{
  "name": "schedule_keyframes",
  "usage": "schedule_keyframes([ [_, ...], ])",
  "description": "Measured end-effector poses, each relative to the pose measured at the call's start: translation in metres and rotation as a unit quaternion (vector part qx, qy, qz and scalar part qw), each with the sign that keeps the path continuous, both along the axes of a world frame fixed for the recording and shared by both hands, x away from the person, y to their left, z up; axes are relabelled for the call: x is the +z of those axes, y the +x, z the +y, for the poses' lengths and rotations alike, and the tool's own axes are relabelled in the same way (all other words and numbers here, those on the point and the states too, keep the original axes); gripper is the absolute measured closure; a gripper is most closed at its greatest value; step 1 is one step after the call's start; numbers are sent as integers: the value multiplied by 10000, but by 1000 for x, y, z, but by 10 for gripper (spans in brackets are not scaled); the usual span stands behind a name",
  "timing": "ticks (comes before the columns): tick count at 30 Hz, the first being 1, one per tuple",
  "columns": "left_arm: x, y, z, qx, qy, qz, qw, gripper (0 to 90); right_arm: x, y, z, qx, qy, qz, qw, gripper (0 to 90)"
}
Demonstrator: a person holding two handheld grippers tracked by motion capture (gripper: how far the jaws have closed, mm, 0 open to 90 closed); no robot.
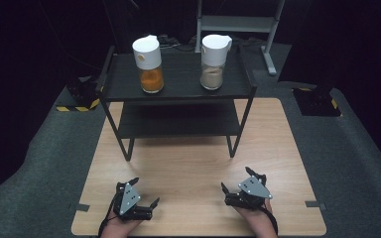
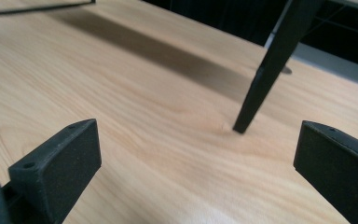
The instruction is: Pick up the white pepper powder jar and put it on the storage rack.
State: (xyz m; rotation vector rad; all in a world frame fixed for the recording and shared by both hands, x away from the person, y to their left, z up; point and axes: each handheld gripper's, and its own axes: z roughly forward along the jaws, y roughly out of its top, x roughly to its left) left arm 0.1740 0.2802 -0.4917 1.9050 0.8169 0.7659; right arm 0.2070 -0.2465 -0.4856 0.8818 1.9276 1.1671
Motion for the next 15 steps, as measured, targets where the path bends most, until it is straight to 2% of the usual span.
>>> schedule_keyframes([
  [9, -1, 0, 1, 34, -59, 0, 10000, 7, -6, -1, 2, -95, -261, 164, 9995, 2],
  [15, 0, -1, 0, 27, -7, -19, 10000, 7, -6, -6, 12, -110, -651, 102, 9978, 3],
])
